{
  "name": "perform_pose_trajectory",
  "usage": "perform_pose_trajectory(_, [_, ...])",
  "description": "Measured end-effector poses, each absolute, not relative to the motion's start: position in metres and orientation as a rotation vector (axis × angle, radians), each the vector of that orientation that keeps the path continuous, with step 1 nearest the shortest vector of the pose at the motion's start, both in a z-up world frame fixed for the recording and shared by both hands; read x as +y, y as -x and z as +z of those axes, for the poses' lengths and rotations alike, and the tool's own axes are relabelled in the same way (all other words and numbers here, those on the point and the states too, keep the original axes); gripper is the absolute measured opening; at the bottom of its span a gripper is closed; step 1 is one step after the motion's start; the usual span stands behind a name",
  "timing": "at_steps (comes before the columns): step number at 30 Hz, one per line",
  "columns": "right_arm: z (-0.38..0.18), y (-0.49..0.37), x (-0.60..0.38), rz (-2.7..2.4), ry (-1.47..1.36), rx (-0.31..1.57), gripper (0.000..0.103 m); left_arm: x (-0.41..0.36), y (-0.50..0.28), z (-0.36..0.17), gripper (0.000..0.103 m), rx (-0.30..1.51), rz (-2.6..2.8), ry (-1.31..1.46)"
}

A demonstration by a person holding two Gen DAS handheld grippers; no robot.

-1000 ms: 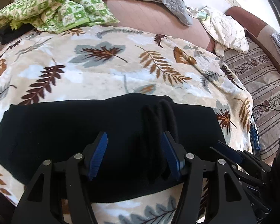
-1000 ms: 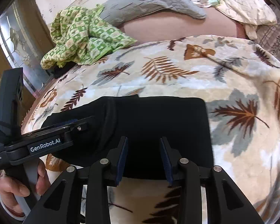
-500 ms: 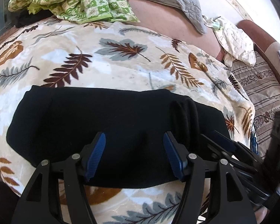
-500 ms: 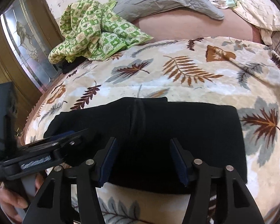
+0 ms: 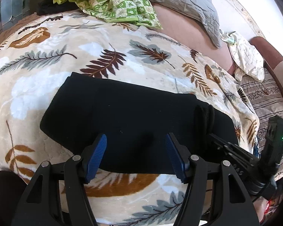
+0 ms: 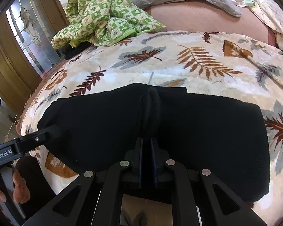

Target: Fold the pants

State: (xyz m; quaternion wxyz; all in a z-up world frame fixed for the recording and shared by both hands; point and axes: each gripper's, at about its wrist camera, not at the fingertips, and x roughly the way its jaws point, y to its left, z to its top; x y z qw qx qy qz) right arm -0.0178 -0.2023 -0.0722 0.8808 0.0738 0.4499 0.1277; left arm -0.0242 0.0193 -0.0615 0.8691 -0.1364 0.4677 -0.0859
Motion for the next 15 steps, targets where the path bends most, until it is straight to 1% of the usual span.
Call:
perform_pose_trajectory(2, [-0.066,0.02,-0.202,0.267,-0.15,0.929,0.011,0.019,0.024,-0.062,0.064,0.974,-0.178,0.283])
perform_pose_trajectory(4, [-0.055,0.025,-0.2,0.275,-0.143,0.899,0.015,0.019,0.025,-0.062,0.064,0.969,-0.175,0.279])
perform_pose_trajectory(5, [-0.051,0.026,-0.2,0.285,-0.145,0.885,0.025,0.02,0.025,-0.061,0.064,0.966,-0.175,0.28])
perform_pose_trajectory(6, [-0.047,0.027,-0.198,0.293,-0.148,0.875,0.037,0.021,0.026,-0.06,0.064,0.964,-0.175,0.281])
perform_pose_trajectory(8, [-0.041,0.027,-0.194,0.314,-0.154,0.863,0.046,0.024,0.027,-0.059,0.068,0.96,-0.176,0.288])
perform_pose_trajectory(10, [-0.038,0.026,-0.186,0.331,-0.141,0.858,0.046,0.03,0.029,-0.056,0.073,0.947,-0.18,0.311])
perform_pose_trajectory(11, [-0.039,0.025,-0.182,0.338,-0.132,0.862,0.046,0.033,0.03,-0.055,0.074,0.942,-0.179,0.323])
perform_pose_trajectory(15, [-0.044,0.02,-0.166,0.367,-0.107,0.882,0.047,0.047,0.035,-0.053,0.074,0.94,-0.176,0.376])
